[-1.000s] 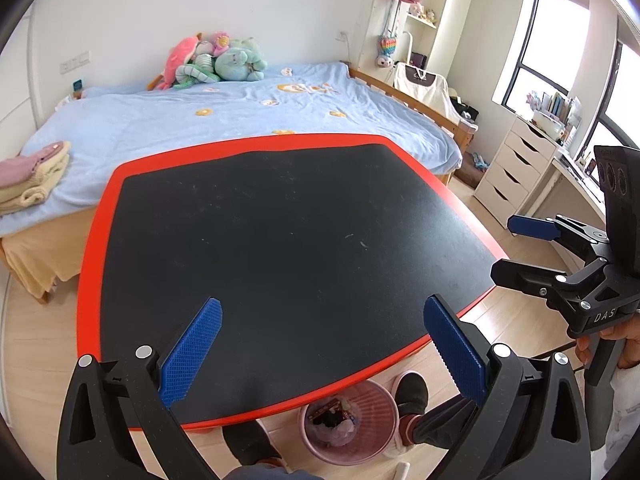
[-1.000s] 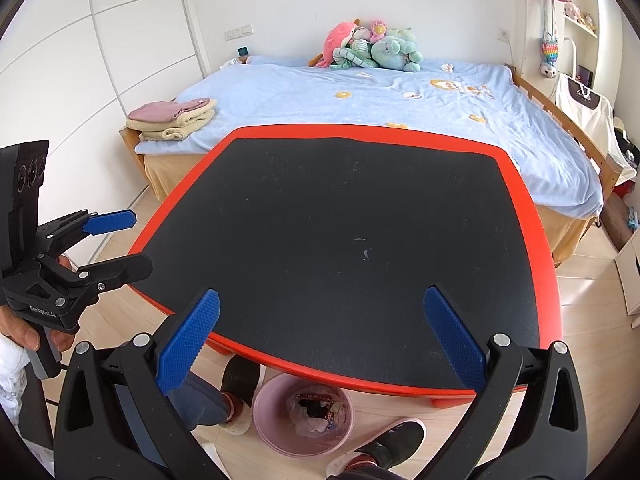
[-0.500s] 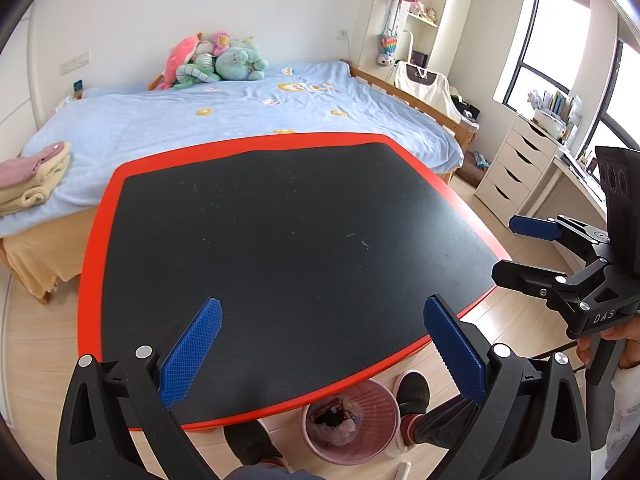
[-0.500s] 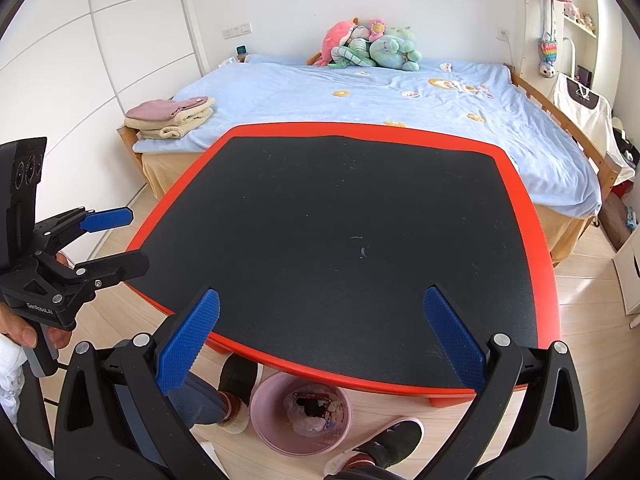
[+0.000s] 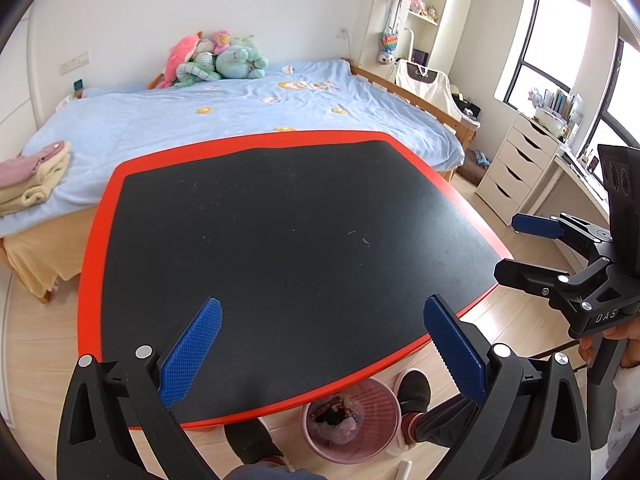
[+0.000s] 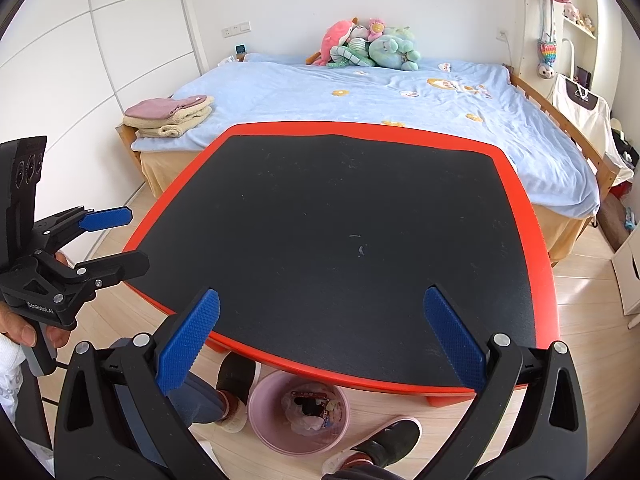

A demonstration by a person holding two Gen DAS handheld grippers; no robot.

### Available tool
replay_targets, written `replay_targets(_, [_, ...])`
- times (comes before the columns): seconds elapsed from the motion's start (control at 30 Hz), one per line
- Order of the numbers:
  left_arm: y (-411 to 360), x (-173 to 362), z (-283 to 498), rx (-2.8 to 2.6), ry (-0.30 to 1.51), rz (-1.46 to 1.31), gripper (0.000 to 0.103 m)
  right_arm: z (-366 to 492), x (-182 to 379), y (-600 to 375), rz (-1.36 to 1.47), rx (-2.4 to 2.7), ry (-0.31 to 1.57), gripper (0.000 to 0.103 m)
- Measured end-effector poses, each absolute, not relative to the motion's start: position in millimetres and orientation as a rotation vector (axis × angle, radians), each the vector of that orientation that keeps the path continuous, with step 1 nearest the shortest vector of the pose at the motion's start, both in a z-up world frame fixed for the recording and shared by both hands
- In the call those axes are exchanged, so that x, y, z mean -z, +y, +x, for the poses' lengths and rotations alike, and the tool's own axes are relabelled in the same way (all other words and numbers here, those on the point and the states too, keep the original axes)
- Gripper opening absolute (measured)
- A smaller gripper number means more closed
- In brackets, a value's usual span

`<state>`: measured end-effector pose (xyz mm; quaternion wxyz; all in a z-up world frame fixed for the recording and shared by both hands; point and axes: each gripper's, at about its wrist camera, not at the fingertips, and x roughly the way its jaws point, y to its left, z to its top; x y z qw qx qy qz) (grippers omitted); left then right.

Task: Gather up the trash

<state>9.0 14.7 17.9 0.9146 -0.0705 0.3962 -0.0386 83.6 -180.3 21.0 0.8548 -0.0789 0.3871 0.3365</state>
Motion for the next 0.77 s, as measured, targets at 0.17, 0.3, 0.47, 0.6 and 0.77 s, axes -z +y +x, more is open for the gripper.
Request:
replay_targets(0.17, [14.3, -15.4, 8.1, 0.079, 0.820, -0.142, 0.097, 83.5, -20.8, -180.6, -0.166, -0.707, 0.815, 0.100])
replay_targets(0.3, [13.8, -14.4, 6.9, 0.072, 0.819, -0.142, 0.097, 83.7, -21.2, -180.3, -0.166, -0.707, 0.814, 0.100])
replay_targets(0.47, [13.7, -14.4, 6.8, 0.066, 0.821, -0.139, 0.097, 83.5, -20.9, -180.5, -0.167, -0.707, 0.814, 0.100])
replay_targets(0.6, [13.3, -14.9, 7.2, 0.060, 0.818, -0.126, 0.097, 83.8, -21.2, -180.2, -0.167, -0.707, 0.814, 0.100])
replay_targets(0.77, [11.9, -16.0, 7.7, 0.058, 0.820, -0.122, 0.097, 83.6, -21.0, -180.5, -0.168, -0.706, 0.813, 0.100])
